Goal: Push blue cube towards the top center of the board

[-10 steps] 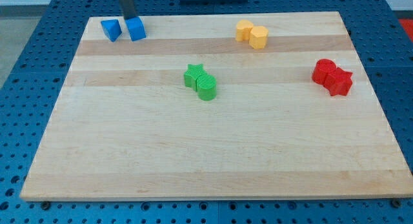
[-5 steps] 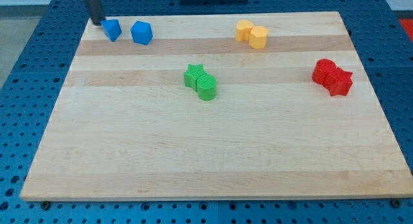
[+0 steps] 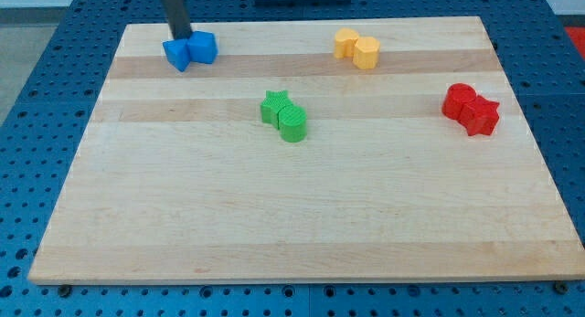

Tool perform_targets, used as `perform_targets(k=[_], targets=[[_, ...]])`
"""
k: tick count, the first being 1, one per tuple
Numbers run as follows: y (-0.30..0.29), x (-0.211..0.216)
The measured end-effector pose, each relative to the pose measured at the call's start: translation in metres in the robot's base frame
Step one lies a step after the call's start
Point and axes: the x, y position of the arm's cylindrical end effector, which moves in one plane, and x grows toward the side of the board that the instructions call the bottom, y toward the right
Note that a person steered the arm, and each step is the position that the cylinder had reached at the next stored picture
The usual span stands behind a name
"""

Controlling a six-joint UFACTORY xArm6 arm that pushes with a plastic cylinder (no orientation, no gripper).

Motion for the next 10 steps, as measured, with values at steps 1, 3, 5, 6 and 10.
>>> perform_targets(k=[1, 3, 5, 6, 10], targets=[[0.042, 0.007], [0.088, 0.011], [-0.029, 0.016], [-0.024, 0.037], [0.111, 0.047]])
